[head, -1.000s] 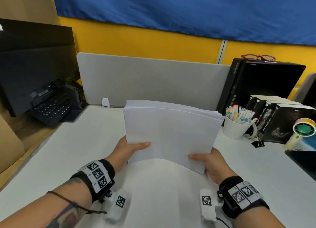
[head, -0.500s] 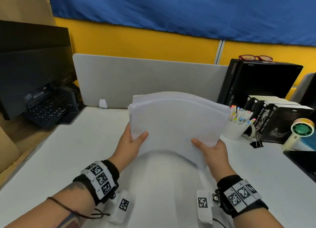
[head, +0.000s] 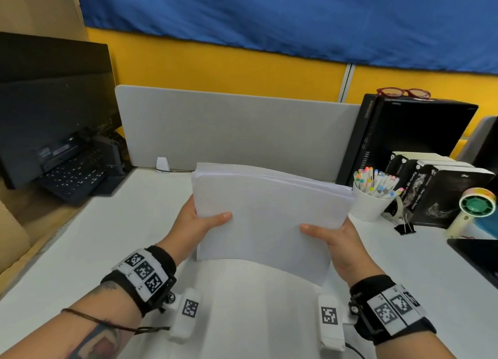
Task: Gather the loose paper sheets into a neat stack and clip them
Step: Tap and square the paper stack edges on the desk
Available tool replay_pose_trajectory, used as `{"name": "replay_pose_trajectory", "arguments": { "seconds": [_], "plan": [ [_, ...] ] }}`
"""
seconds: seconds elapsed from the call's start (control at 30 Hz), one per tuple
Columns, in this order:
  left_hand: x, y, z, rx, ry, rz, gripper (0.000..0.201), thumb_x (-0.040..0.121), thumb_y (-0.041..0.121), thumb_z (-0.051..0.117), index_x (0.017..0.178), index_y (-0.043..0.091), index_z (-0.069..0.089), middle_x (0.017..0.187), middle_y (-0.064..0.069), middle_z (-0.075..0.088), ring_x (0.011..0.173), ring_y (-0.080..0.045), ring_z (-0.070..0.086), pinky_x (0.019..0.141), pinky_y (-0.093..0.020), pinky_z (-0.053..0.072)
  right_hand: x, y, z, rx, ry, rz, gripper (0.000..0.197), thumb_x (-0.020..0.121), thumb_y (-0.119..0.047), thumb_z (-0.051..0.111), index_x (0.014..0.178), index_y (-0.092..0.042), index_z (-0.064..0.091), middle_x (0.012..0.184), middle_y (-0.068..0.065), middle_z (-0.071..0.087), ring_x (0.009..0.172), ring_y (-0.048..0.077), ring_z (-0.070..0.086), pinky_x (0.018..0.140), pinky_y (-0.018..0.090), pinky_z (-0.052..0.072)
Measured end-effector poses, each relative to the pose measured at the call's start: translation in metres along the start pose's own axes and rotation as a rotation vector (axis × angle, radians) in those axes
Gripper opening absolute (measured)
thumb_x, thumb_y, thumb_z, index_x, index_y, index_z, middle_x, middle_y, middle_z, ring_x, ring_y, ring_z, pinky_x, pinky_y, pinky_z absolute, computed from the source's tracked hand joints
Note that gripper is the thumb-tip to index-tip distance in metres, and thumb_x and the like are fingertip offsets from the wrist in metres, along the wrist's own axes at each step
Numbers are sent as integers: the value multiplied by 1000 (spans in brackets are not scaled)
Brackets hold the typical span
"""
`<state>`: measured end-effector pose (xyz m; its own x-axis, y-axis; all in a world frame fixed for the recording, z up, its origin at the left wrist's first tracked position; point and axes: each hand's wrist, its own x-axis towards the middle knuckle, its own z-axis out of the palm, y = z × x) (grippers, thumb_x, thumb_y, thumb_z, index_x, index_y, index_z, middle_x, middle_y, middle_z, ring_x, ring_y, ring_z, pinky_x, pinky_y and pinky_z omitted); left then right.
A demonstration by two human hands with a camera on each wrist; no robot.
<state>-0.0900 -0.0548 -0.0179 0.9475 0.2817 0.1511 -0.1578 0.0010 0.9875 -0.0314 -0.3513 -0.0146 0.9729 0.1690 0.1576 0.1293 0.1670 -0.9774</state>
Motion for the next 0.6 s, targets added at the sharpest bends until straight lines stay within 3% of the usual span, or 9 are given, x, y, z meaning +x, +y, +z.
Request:
{"name": "replay_pose_trajectory", "arguments": {
  "seconds": [0.1,0.2,0.27,0.33,0.4,0.47,0.53,0.6],
  "plan": [
    [-2,-1,10,56,70,-21,41,90,19,80,129,19,66,118,2,77,108,-18,73,102,-49,56,-3,2,10,-92,91,22,30,79,-11,82,106,-15,70,102,6,77,95,27,74,81,41,60],
    [-2,26,35,-1,189,38,31,97,10,69,127,15,64,112,3,75,101,-14,74,98,-42,59,-2,-15,32,-123,201,-60,15,84,-10,78,91,-17,67,86,-3,75,72,5,73,63,22,58],
    [1,64,47,-38,247,189,30,98,7,67,128,12,63,109,5,74,99,-7,74,87,-27,60,6,-55,48,-89,236,-241,17,85,-5,77,87,-19,68,71,-14,73,64,-5,69,60,16,53],
    [9,118,53,-86,240,399,31,98,4,66,127,13,59,111,7,71,96,4,72,82,-15,57,14,-113,59,-70,246,-464,20,84,-1,76,86,-20,68,68,-21,72,66,-7,68,64,14,53],
    [18,172,52,-104,216,608,36,97,4,67,131,9,57,118,1,71,105,-2,72,92,-21,57,19,-171,66,-18,241,-666,23,83,3,75,87,-18,67,71,-22,73,71,-6,69,69,15,53],
    [28,209,47,-109,201,730,40,95,6,69,132,6,55,124,-6,70,114,-11,71,100,-31,56,26,-208,69,47,220,-778,22,82,3,76,90,-16,68,77,-18,76,80,1,72,76,19,54],
    [38,223,42,-115,166,740,37,94,7,70,129,11,55,124,-6,69,116,-15,70,102,-36,57,34,-217,68,72,193,-808,20,81,2,77,91,-14,69,81,-13,77,84,6,73,78,21,54],
    [46,212,38,-111,140,664,37,93,7,72,126,13,58,124,-6,71,116,-18,71,102,-38,57,43,-200,65,72,205,-732,22,81,3,77,94,-12,69,83,-11,77,84,7,73,77,21,55]
  ]
}}
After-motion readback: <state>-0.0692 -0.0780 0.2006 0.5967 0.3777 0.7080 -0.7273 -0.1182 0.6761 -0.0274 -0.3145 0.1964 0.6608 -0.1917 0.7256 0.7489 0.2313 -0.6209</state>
